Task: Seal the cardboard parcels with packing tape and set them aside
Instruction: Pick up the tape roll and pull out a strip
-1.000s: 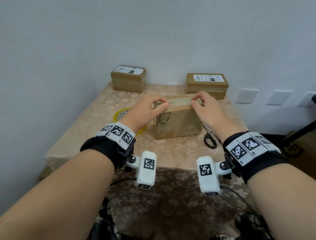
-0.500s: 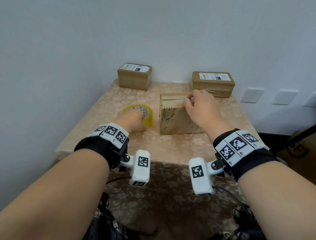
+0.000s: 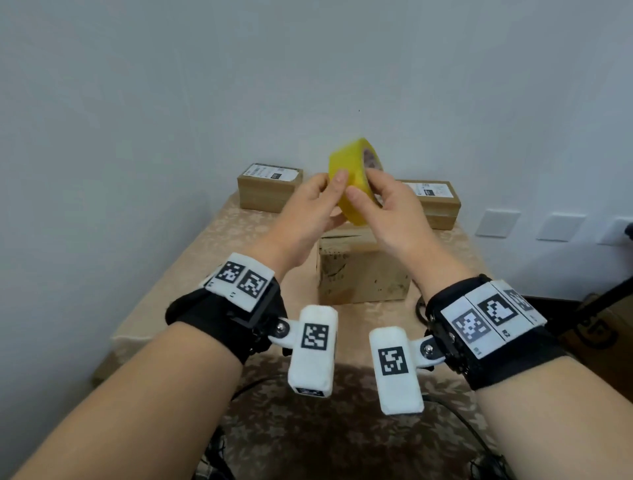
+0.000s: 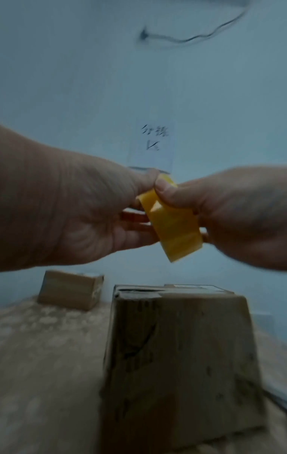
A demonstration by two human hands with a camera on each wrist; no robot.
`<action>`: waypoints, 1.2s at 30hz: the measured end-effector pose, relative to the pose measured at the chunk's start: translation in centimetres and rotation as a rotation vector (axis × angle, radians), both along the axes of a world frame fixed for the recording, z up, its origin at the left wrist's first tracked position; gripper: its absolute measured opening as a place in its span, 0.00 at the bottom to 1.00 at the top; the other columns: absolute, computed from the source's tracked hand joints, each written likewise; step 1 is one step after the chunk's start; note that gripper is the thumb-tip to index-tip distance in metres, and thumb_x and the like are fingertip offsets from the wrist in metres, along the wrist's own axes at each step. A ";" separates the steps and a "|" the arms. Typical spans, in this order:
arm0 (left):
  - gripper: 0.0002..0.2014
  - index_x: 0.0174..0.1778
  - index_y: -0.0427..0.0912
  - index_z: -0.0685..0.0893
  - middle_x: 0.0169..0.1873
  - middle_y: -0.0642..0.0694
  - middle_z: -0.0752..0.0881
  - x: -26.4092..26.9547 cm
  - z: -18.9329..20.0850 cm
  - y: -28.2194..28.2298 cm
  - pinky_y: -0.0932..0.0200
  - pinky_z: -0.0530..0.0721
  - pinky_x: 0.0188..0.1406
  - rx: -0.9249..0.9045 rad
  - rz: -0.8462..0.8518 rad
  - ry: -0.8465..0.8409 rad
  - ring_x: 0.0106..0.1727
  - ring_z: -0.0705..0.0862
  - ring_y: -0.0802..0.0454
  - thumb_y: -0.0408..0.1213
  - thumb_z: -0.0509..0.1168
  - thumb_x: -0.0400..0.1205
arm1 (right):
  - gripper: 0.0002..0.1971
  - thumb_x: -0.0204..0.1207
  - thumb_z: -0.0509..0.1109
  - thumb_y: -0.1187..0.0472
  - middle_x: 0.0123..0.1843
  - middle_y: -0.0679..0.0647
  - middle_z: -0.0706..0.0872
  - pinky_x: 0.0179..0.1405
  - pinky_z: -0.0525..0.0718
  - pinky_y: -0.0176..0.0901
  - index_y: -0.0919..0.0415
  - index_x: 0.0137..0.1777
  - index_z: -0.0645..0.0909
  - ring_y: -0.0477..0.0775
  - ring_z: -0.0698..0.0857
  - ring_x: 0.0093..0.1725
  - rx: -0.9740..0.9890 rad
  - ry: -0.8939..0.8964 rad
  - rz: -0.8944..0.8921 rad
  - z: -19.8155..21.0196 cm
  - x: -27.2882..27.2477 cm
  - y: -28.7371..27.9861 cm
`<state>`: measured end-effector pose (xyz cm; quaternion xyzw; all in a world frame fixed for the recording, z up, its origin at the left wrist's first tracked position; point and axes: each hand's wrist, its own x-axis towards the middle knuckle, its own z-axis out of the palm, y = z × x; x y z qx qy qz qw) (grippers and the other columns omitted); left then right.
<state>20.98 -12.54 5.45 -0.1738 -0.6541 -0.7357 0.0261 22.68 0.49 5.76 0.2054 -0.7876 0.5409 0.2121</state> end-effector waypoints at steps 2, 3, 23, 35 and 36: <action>0.26 0.65 0.39 0.70 0.65 0.40 0.77 -0.7 -0.1 0.2 0.53 0.86 0.58 -0.036 0.102 -0.037 0.61 0.83 0.52 0.57 0.60 0.82 | 0.08 0.82 0.66 0.63 0.48 0.48 0.86 0.49 0.79 0.35 0.60 0.59 0.83 0.44 0.83 0.48 0.055 0.004 -0.045 0.1 -0.1 1.1; 0.32 0.71 0.43 0.67 0.69 0.42 0.74 -1.2 0.1 -0.2 0.52 0.84 0.61 -0.066 0.148 -0.040 0.64 0.81 0.51 0.62 0.62 0.79 | 0.10 0.82 0.66 0.63 0.52 0.49 0.86 0.53 0.79 0.37 0.59 0.61 0.82 0.46 0.83 0.52 0.080 -0.017 -0.054 0.3 0.0 1.7; 0.13 0.33 0.37 0.74 0.31 0.42 0.81 -1.2 6.6 -2.1 0.68 0.84 0.27 -0.228 0.224 -0.026 0.30 0.82 0.54 0.30 0.63 0.84 | 0.28 0.78 0.68 0.43 0.32 0.61 0.74 0.33 0.70 0.44 0.72 0.36 0.76 0.53 0.74 0.32 0.213 -0.119 -0.125 8.4 0.8 2.7; 0.07 0.37 0.33 0.77 0.32 0.41 0.77 -1.3 -0.8 -3.9 0.68 0.82 0.21 -0.153 0.320 -0.454 0.29 0.79 0.51 0.22 0.59 0.81 | 0.21 0.71 0.71 0.38 0.39 0.52 0.82 0.43 0.78 0.47 0.57 0.36 0.76 0.55 0.81 0.44 0.995 -0.311 -0.373 7.2 -3.6 0.8; 0.06 0.40 0.32 0.77 0.34 0.40 0.78 -1.3 -1.5 -3.9 0.68 0.84 0.21 -0.119 0.317 -0.499 0.31 0.80 0.50 0.21 0.59 0.81 | 0.22 0.71 0.70 0.36 0.41 0.51 0.81 0.49 0.78 0.50 0.56 0.39 0.76 0.56 0.81 0.47 0.999 -0.307 -0.403 7.0 -3.8 0.8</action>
